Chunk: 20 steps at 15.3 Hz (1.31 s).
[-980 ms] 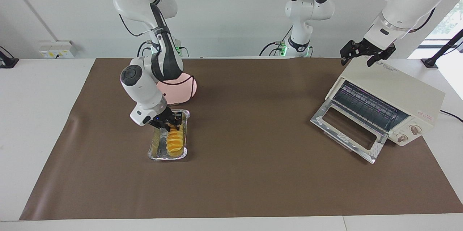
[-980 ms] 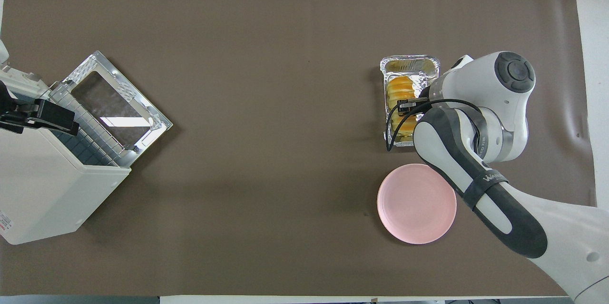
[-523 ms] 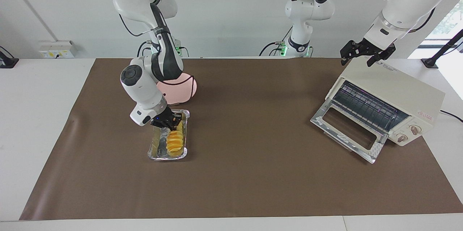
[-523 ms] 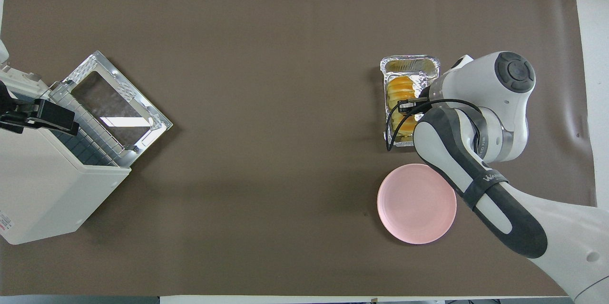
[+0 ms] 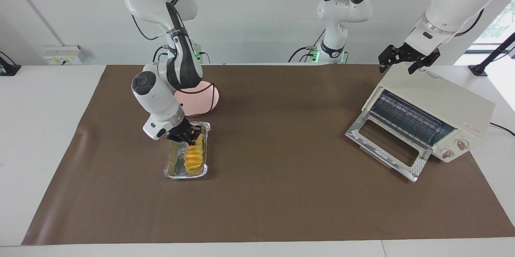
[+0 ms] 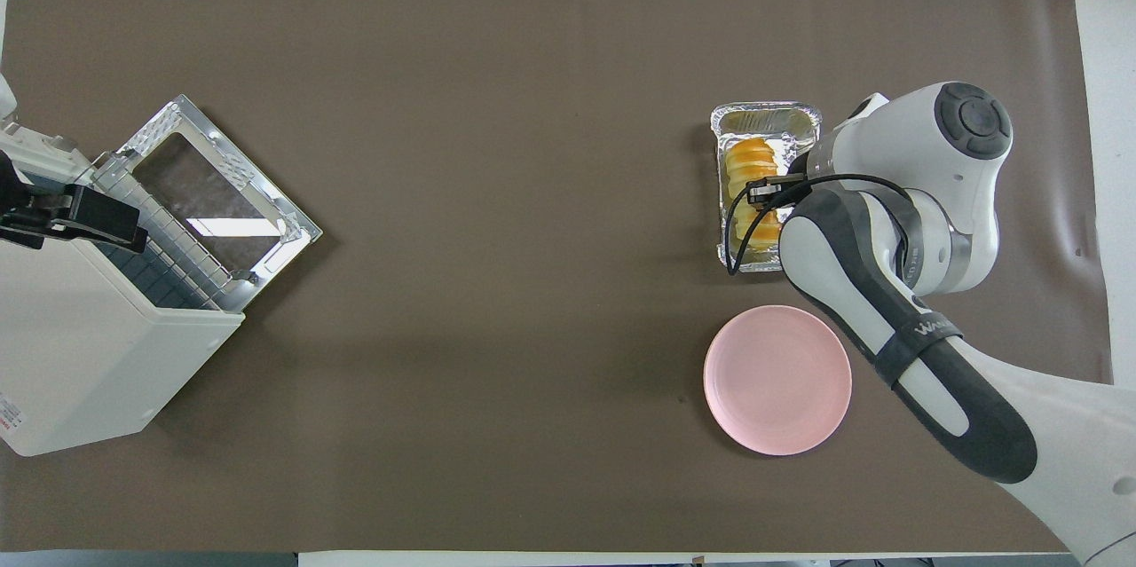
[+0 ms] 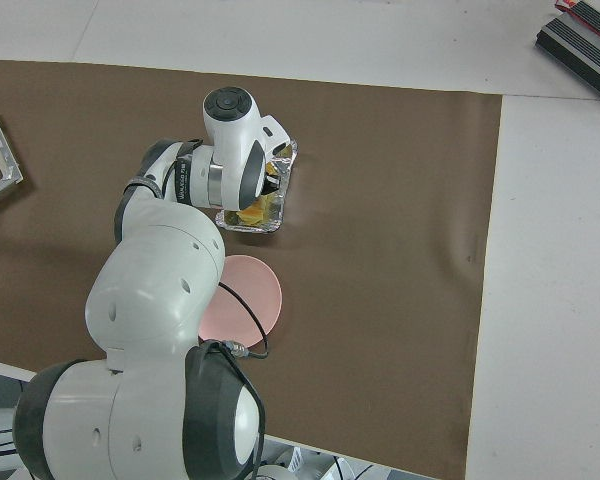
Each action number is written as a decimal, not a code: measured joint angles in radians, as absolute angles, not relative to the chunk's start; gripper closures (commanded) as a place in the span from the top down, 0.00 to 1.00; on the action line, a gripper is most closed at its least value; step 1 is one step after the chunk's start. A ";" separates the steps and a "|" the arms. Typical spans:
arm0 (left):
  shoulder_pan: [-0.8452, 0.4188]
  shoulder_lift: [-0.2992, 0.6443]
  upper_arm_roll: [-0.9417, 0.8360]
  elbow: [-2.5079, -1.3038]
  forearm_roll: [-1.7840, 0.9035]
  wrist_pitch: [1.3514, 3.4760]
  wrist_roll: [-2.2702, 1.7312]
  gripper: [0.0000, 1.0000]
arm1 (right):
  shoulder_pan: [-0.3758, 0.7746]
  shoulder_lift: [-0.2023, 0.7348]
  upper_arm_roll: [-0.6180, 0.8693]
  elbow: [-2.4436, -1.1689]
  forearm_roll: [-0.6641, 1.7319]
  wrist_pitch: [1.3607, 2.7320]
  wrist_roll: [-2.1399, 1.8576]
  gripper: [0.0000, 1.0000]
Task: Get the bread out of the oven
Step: 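Grasp the yellow bread slices in the tray with the right gripper, then carry the bread slices onto the pink plate with the right gripper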
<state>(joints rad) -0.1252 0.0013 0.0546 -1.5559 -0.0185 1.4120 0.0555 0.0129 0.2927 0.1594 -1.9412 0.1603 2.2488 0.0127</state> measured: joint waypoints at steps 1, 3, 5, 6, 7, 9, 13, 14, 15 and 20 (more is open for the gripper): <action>-0.125 0.001 0.055 -1.556 -0.019 1.412 0.056 1.00 | 0.011 0.285 0.159 -1.916 0.160 2.204 0.013 0.00; -0.125 0.001 0.055 -1.556 -0.019 1.412 0.056 1.00 | 0.006 0.255 0.158 -1.867 0.160 2.107 0.013 0.00; -0.125 0.001 0.055 -1.556 -0.019 1.412 0.056 1.00 | 0.006 0.204 0.157 -1.847 0.160 2.022 0.037 0.00; -0.125 0.001 0.055 -1.556 -0.019 1.412 0.056 1.00 | 0.006 0.173 0.157 -1.846 0.160 1.973 0.054 0.00; -0.125 0.001 0.055 -1.556 -0.019 1.412 0.056 1.00 | 0.006 0.144 0.157 -1.847 0.160 1.920 0.062 0.00; -0.125 0.001 0.055 -1.556 -0.019 1.412 0.056 1.00 | 0.007 0.081 0.159 -1.867 0.160 1.826 0.070 0.00; -0.125 0.001 0.055 -1.556 -0.019 1.412 0.056 1.00 | 0.018 -0.088 0.162 -2.047 0.160 1.788 0.071 0.00; -0.125 0.001 0.055 -1.556 -0.019 1.412 0.056 1.00 | 0.024 -0.137 0.163 -2.109 0.160 1.788 0.071 0.00; -0.125 0.001 0.055 -1.556 -0.019 1.412 0.056 1.00 | 0.033 -0.181 0.164 -2.168 0.160 1.788 0.071 0.00; -0.125 0.001 0.055 -1.556 -0.019 1.412 0.056 1.00 | 0.075 -0.315 0.169 -2.379 0.160 1.828 0.073 0.00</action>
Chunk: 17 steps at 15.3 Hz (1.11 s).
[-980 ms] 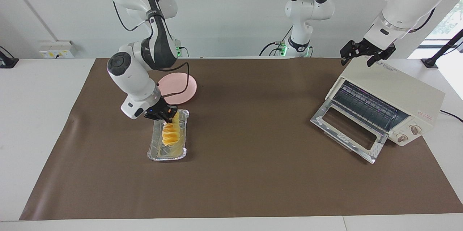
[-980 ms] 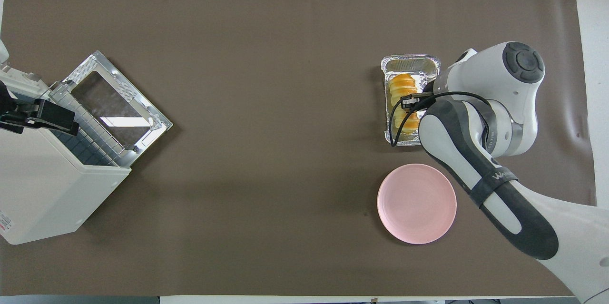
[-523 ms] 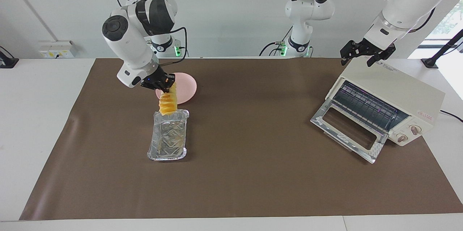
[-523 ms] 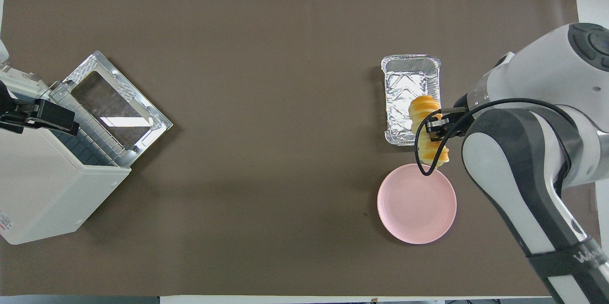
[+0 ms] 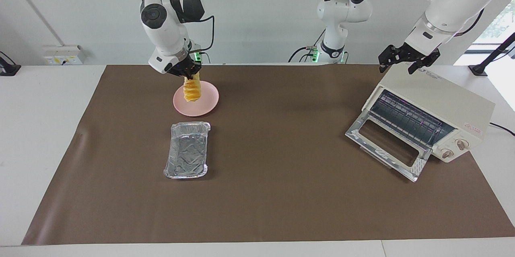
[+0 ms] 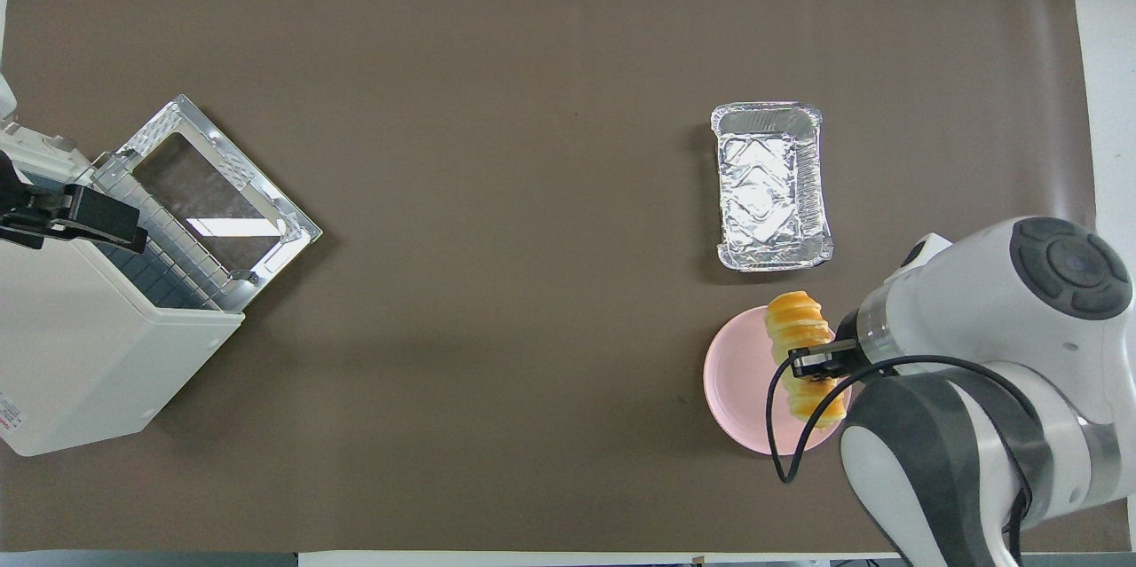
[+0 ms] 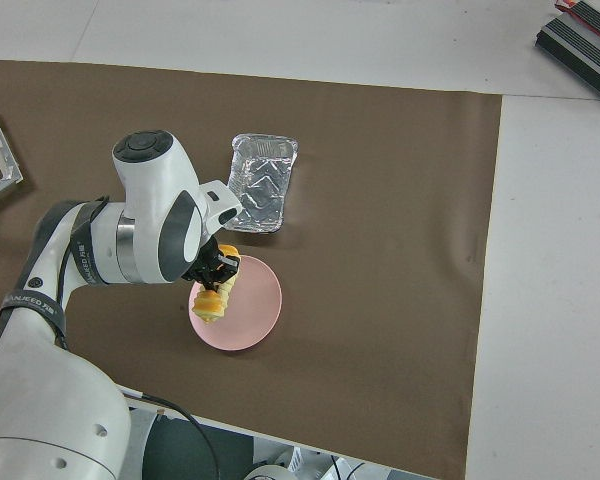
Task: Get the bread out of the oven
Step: 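Carry the bread slices onto the pink plate with the right gripper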
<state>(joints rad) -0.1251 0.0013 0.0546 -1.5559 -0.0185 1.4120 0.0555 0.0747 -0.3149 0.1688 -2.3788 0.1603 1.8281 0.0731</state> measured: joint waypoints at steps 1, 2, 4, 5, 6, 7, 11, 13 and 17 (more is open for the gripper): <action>-0.125 0.001 0.055 -1.556 -0.019 1.412 0.056 1.00 | 0.076 -0.322 0.169 -2.404 0.160 1.853 0.073 0.00; -0.125 0.001 0.055 -1.556 -0.019 1.412 0.056 1.00 | 0.076 -0.325 0.169 -2.430 0.160 1.887 0.073 0.00; -0.125 0.001 0.055 -1.556 -0.019 1.412 0.056 1.00 | 0.077 -0.325 0.169 -2.486 0.160 1.960 0.073 0.00; -0.125 0.001 0.055 -1.556 -0.019 1.412 0.056 1.00 | 0.082 -0.324 0.169 -2.510 0.160 1.989 0.073 0.00; -0.125 0.001 0.055 -1.556 -0.019 1.412 0.056 1.00 | 0.090 -0.323 0.170 -2.529 0.160 2.015 0.073 0.00; -0.125 0.001 0.055 -1.556 -0.019 1.412 0.056 1.00 | 0.096 -0.321 0.170 -2.544 0.161 2.037 0.073 0.00; -0.125 0.001 0.055 -1.556 -0.019 1.412 0.056 1.00 | 0.106 -0.309 0.170 -2.579 0.161 2.093 0.074 0.00; -0.125 0.001 0.055 -1.556 -0.019 1.412 0.056 1.00 | 0.117 -0.304 0.170 -2.591 0.164 2.107 0.075 0.00; -0.125 0.001 0.055 -1.556 -0.019 1.412 0.056 1.00 | 0.141 -0.297 0.171 -2.601 0.171 2.127 0.112 0.91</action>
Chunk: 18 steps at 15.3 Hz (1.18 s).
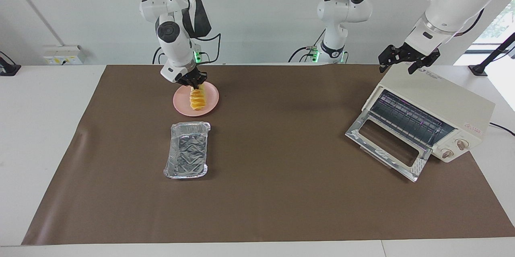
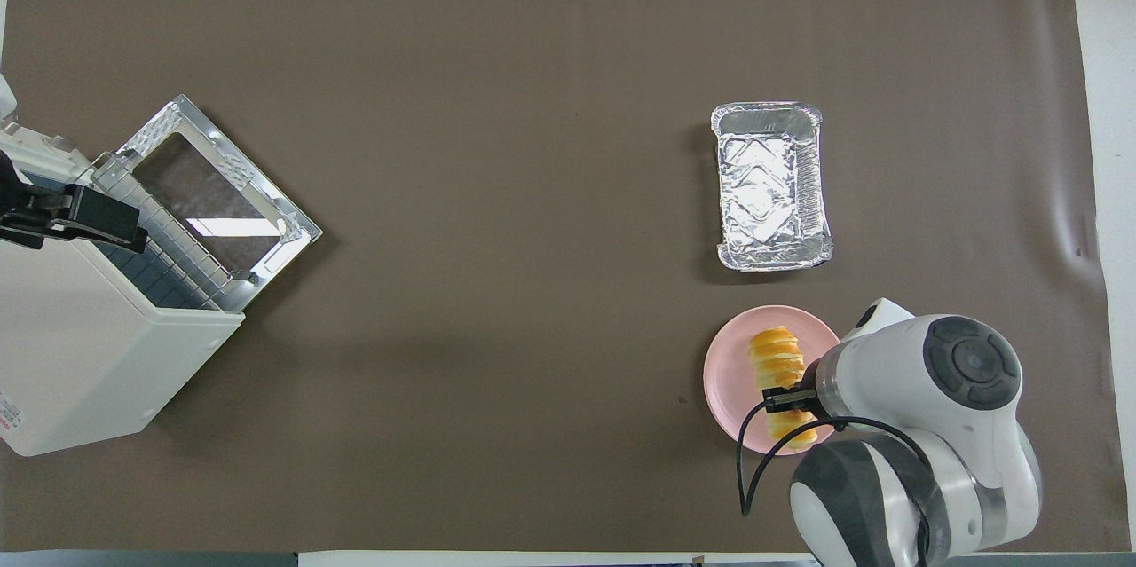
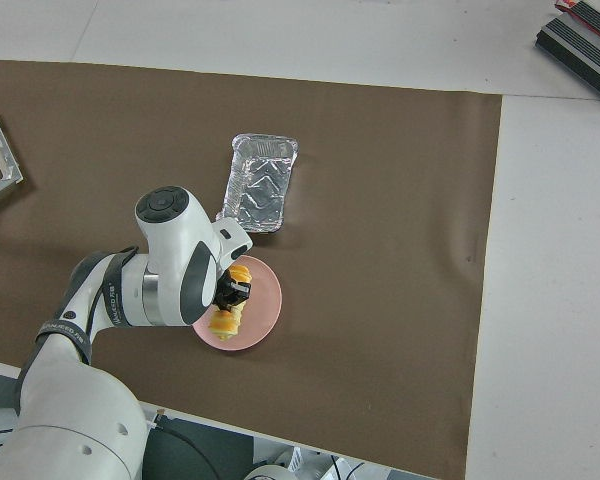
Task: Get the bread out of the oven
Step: 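Carry the bread slices onto the pink plate with the right gripper, then release the bread on the plate and lift the right gripper away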
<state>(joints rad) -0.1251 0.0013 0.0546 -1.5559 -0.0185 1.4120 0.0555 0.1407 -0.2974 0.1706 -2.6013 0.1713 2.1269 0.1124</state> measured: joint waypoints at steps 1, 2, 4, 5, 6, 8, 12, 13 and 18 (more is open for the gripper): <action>-0.125 0.001 0.055 -1.556 -0.019 1.412 0.056 1.00 | 0.145 -0.295 0.171 -2.601 0.171 2.129 0.125 1.00; -0.125 0.001 0.055 -1.556 -0.019 1.412 0.056 1.00 | 0.147 -0.292 0.171 -2.601 0.171 2.130 0.129 1.00; -0.125 0.001 0.055 -1.556 -0.019 1.412 0.056 1.00 | 0.146 -0.289 0.169 -2.589 0.172 2.130 0.129 1.00; -0.125 0.001 0.055 -1.556 -0.019 1.412 0.056 1.00 | 0.146 -0.288 0.169 -2.572 0.172 2.127 0.129 1.00; -0.125 0.001 0.055 -1.556 -0.019 1.412 0.056 1.00 | 0.145 -0.288 0.169 -2.545 0.172 2.109 0.129 1.00; -0.125 0.001 0.055 -1.556 -0.019 1.412 0.056 1.00 | 0.129 -0.287 0.168 -2.454 0.172 2.021 0.131 1.00; -0.125 0.001 0.055 -1.556 -0.019 1.412 0.056 1.00 | 0.056 -0.280 0.164 -2.225 0.171 1.861 0.131 1.00; -0.125 0.001 0.055 -1.556 -0.019 1.412 0.056 1.00 | 0.037 -0.273 0.163 -2.175 0.171 1.839 0.131 1.00; -0.125 0.001 0.055 -1.556 -0.019 1.412 0.056 1.00 | -0.006 -0.156 0.161 -1.871 0.095 1.682 0.101 1.00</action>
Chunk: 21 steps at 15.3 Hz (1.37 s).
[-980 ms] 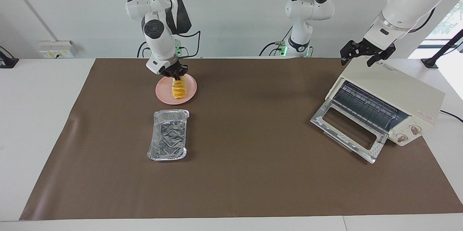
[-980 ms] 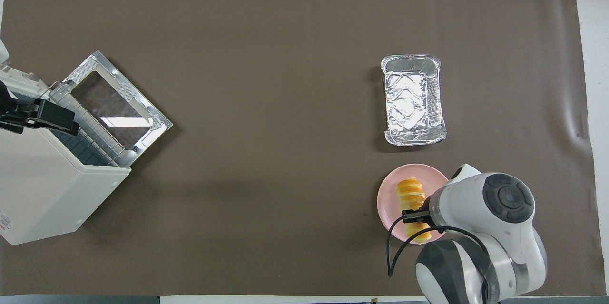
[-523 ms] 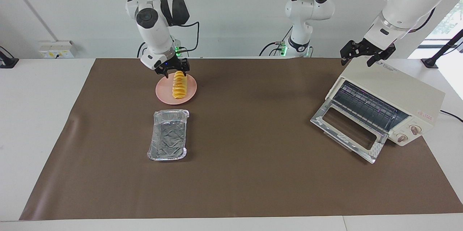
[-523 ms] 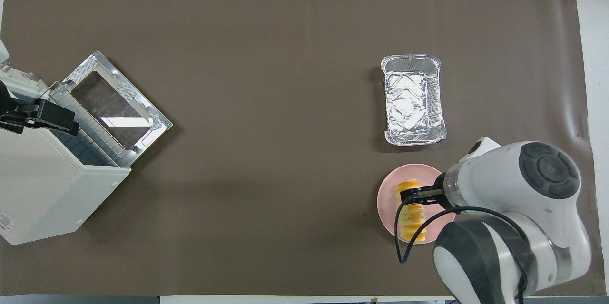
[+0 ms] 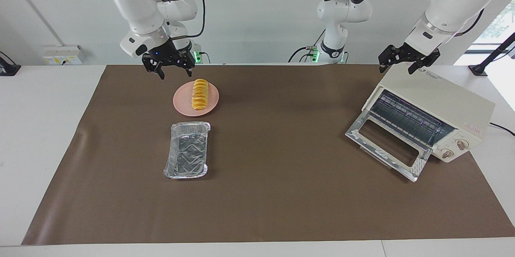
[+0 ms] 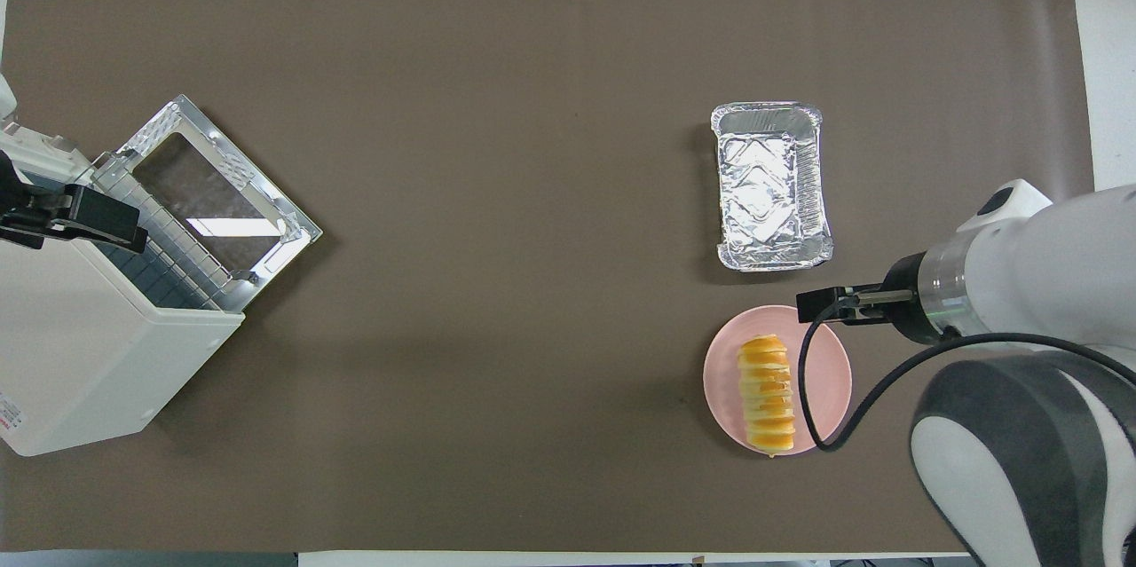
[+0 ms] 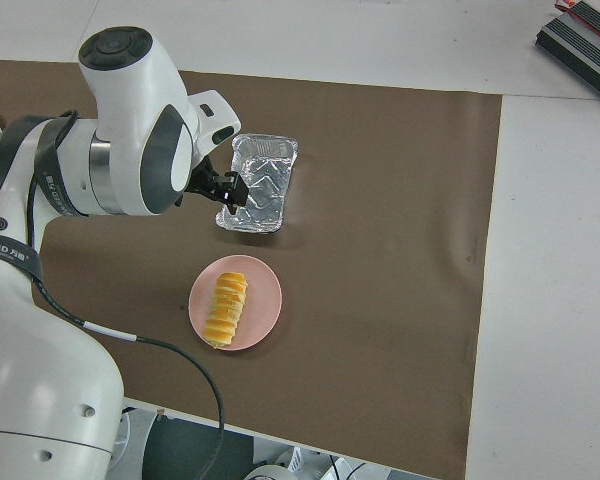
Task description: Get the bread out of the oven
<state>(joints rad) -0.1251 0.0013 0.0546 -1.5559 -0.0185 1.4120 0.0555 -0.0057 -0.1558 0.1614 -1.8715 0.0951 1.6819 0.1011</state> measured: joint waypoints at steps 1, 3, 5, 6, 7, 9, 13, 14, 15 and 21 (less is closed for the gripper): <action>-0.125 0.001 0.055 -1.556 -0.019 1.412 0.056 1.00 | -0.012 -0.123 0.161 -1.806 0.076 1.649 0.088 1.00; -0.125 0.001 0.055 -1.556 -0.019 1.412 0.056 1.00 | -0.038 -0.072 0.160 -1.709 0.059 1.612 0.077 1.00; -0.125 0.001 0.055 -1.556 -0.019 1.412 0.056 1.00 | -0.073 -0.046 0.158 -1.666 0.056 1.600 0.069 1.00; -0.125 0.001 0.055 -1.556 -0.019 1.412 0.056 1.00 | -0.090 -0.040 0.157 -1.659 0.053 1.594 0.067 1.00; -0.125 0.001 0.055 -1.556 -0.019 1.412 0.056 1.00 | -0.104 -0.037 0.157 -1.656 0.050 1.583 0.065 1.00; -0.125 0.001 0.055 -1.556 -0.019 1.412 0.056 1.00 | -0.116 -0.035 0.156 -1.652 0.027 1.551 0.063 1.00; -0.125 0.001 0.055 -1.556 -0.019 1.412 0.056 1.00 | -0.115 -0.035 0.160 -1.652 0.007 1.530 0.044 1.00; -0.125 0.001 0.055 -1.556 -0.019 1.412 0.056 1.00 | -0.115 -0.035 0.159 -1.652 0.006 1.530 0.037 1.00; -0.125 0.001 0.055 -1.556 -0.019 1.412 0.056 1.00 | -0.115 -0.035 0.159 -1.652 0.006 1.530 0.034 1.00; -0.125 0.001 0.055 -1.556 -0.019 1.412 0.056 1.00 | -0.116 -0.034 0.157 -1.652 0.005 1.529 0.034 1.00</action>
<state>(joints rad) -0.1251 0.0013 0.0546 -1.5559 -0.0185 1.4120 0.0555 -0.1160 -0.0343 0.1566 -1.6522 0.0050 1.5290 0.0338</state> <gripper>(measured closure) 0.000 0.000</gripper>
